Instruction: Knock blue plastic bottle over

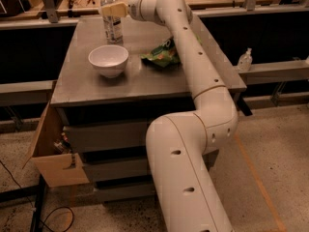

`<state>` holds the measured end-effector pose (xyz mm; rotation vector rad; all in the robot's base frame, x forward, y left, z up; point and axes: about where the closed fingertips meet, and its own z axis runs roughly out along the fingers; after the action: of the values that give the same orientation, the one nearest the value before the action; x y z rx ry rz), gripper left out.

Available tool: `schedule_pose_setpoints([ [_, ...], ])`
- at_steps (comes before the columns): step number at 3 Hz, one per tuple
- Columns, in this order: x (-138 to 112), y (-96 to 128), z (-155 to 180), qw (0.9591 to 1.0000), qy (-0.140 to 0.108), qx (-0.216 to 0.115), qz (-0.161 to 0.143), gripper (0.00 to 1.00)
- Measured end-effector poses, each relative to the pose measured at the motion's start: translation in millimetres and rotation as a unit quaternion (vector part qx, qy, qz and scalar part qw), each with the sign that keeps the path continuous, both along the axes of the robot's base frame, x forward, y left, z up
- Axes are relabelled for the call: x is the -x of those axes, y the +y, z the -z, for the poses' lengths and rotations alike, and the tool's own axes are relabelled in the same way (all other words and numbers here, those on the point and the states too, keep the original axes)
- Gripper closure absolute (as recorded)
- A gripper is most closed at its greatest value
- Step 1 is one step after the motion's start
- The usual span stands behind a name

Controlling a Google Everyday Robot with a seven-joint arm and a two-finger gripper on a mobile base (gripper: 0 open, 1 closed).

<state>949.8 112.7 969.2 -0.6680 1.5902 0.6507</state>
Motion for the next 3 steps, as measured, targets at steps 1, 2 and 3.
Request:
schedule_pose_setpoints([
  [1,-5.2,-8.0,-4.6,0.9994,0.02,-0.008,0.027,0.0],
  [2,-6.0,-13.2,-5.2,0.9967,0.059,-0.021,0.053,0.0],
  [3,-0.9,-4.0,2.8,0.9942,0.084,-0.035,0.059,0.0],
])
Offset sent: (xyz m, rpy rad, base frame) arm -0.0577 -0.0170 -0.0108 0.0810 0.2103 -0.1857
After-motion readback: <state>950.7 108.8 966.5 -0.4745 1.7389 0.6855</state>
